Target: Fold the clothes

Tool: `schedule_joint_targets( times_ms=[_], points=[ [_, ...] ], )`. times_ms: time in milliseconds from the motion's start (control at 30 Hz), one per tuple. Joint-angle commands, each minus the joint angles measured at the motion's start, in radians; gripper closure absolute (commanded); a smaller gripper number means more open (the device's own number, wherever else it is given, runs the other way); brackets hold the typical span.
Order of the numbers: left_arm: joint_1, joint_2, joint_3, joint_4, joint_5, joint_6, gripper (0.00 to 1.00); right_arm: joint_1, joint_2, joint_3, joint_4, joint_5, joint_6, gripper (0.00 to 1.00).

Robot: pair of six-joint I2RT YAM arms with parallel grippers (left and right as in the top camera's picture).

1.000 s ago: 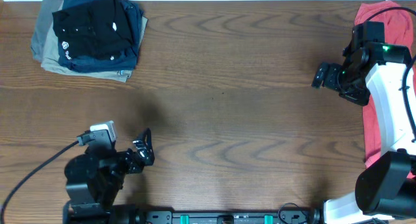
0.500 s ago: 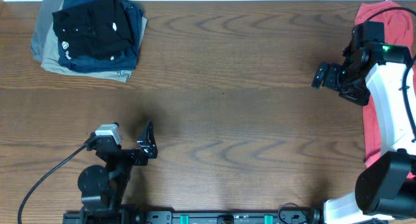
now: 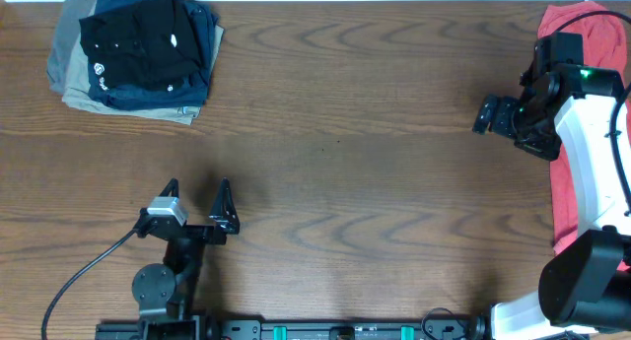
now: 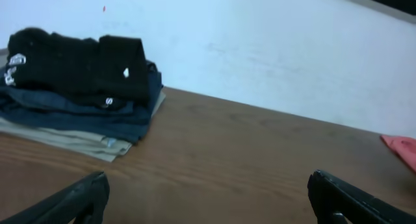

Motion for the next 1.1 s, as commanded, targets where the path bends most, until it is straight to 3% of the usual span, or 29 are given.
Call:
schedule_joint_targets(
  times_ms=[0,200,1067],
  points=[
    [-0.006,-0.011,-0.013,-0.011,-0.022,0.003,0.02,-0.001,-0.005,0.004,-0.001,0.007,-0.009,0.01],
    [0.022,-0.011,-0.013,-0.112,-0.022,0.003,0.02,-0.001,-0.005,0.004,-0.001,0.007,-0.009,0.01],
    [0.024,-0.009,-0.012,-0.109,-0.021,0.002,0.02,-0.001,-0.005,0.004,-0.001,0.008,-0.009,0.01]
  ],
)
